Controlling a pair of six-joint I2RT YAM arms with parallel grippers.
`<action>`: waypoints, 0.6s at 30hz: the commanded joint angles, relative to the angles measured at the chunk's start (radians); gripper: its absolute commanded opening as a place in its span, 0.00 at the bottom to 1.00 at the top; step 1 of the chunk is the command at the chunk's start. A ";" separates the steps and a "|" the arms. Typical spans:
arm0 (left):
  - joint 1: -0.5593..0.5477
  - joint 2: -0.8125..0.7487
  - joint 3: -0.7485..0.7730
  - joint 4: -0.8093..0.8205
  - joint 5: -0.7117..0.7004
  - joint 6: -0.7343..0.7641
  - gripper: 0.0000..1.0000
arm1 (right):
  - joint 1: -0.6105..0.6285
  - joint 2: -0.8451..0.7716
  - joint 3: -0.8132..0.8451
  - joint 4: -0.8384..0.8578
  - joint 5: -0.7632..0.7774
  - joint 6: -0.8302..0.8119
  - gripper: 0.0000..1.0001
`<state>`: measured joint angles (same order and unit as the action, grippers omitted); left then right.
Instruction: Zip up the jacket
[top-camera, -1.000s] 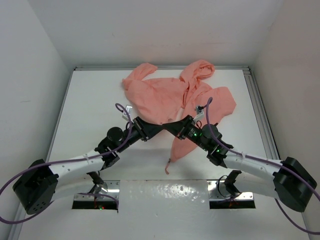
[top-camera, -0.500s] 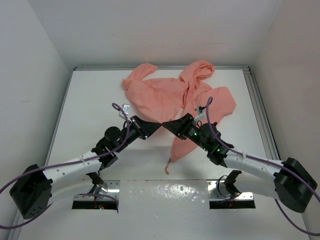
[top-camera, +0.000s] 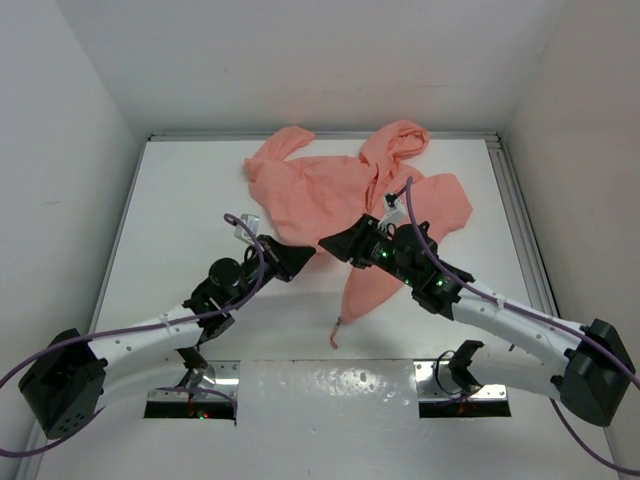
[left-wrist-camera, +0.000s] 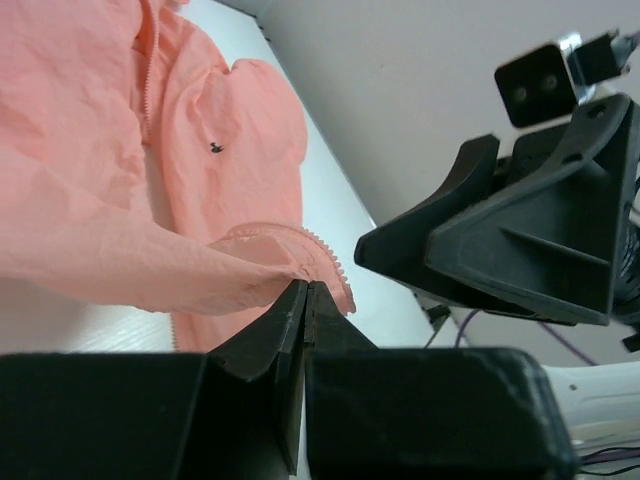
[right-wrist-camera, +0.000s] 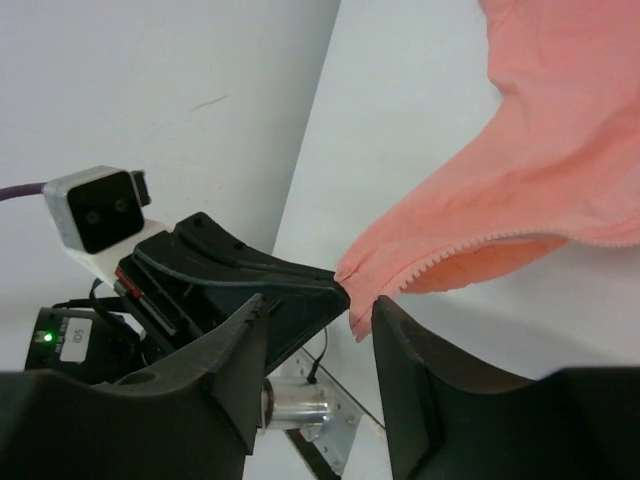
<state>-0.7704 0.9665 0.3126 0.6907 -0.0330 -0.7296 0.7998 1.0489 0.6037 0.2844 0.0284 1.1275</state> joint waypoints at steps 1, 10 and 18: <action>0.003 -0.020 -0.004 0.109 0.018 0.087 0.00 | -0.014 0.046 0.044 -0.004 -0.048 -0.006 0.40; 0.003 -0.049 -0.023 0.124 0.024 0.101 0.00 | -0.065 0.100 0.059 -0.054 -0.100 0.070 0.33; 0.002 -0.008 -0.020 0.158 0.084 0.078 0.00 | -0.065 0.128 0.010 0.126 -0.151 0.140 0.24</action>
<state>-0.7704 0.9470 0.2951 0.7658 0.0059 -0.6518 0.7368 1.1671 0.6247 0.2874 -0.0944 1.2339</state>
